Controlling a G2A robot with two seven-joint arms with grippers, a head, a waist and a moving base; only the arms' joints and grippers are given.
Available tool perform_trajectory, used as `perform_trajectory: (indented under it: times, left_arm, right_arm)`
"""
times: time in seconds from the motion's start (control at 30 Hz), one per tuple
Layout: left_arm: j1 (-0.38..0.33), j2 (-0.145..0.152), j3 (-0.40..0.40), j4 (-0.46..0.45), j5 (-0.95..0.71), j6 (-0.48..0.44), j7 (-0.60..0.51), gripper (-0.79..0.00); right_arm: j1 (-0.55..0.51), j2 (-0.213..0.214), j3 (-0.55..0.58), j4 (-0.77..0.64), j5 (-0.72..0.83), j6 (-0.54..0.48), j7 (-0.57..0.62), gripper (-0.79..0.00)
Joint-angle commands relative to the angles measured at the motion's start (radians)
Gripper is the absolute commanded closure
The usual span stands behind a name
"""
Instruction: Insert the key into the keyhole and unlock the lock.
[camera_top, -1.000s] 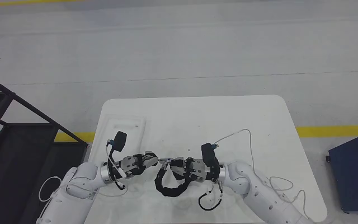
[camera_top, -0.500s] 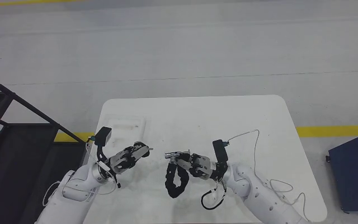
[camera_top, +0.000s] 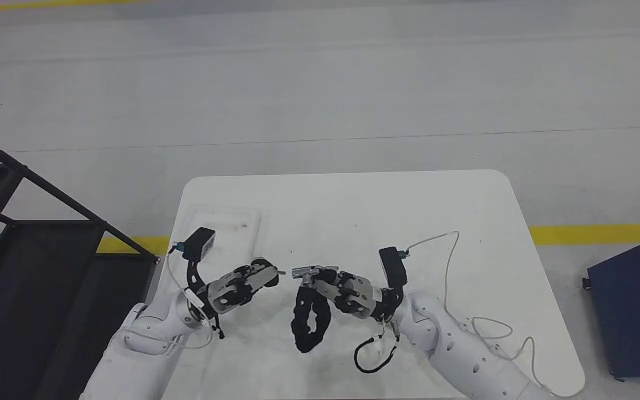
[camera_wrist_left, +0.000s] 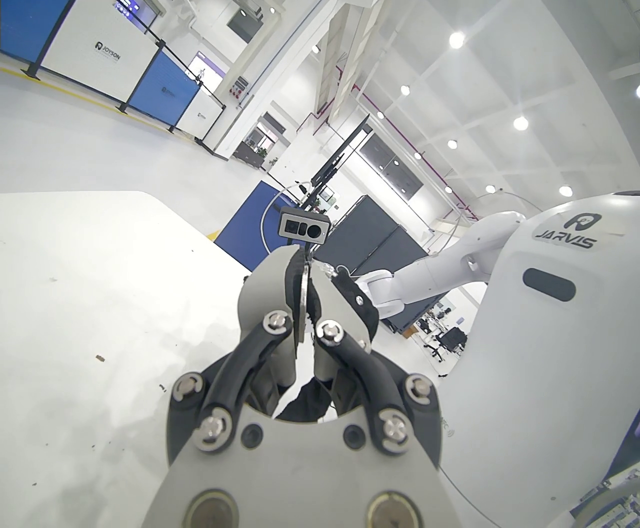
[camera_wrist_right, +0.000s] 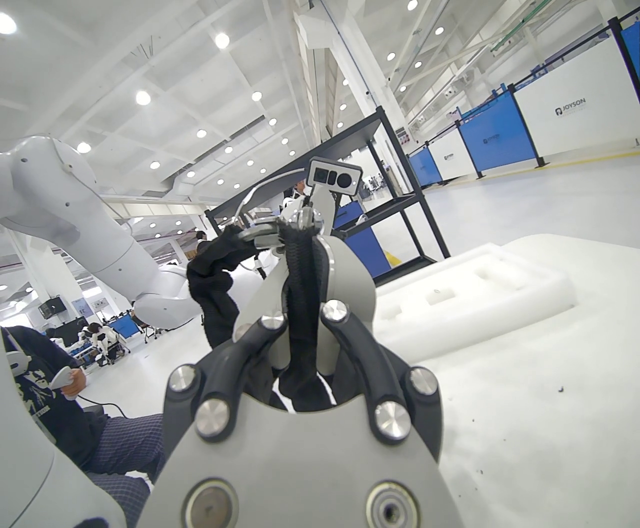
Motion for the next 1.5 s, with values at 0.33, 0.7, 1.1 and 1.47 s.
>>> perform_trajectory:
  times: [0.33, 0.7, 1.1, 1.47]
  left_arm:
    - [0.001, -0.028, 0.002, -0.005, 0.054, 0.0, 0.001, 0.0]
    - [-0.002, -0.043, -0.012, -0.016, 0.082, 0.0, 0.001, 0.0]
    - [0.01, -0.068, -0.042, -0.02, 0.094, 0.0, 0.001, 0.0]
    - [0.029, -0.102, -0.075, -0.034, 0.15, 0.0, 0.017, 0.0]
  right_arm:
    - [0.016, 0.005, -0.024, 0.009, -0.019, 0.0, -0.043, 0.0]
    - [0.019, 0.012, -0.033, 0.011, -0.023, 0.0, -0.062, 0.0]
    - [0.024, 0.015, -0.04, 0.012, -0.011, 0.0, -0.073, 0.0]
    - [0.013, -0.01, -0.063, 0.031, 0.12, 0.0, -0.074, 0.0]
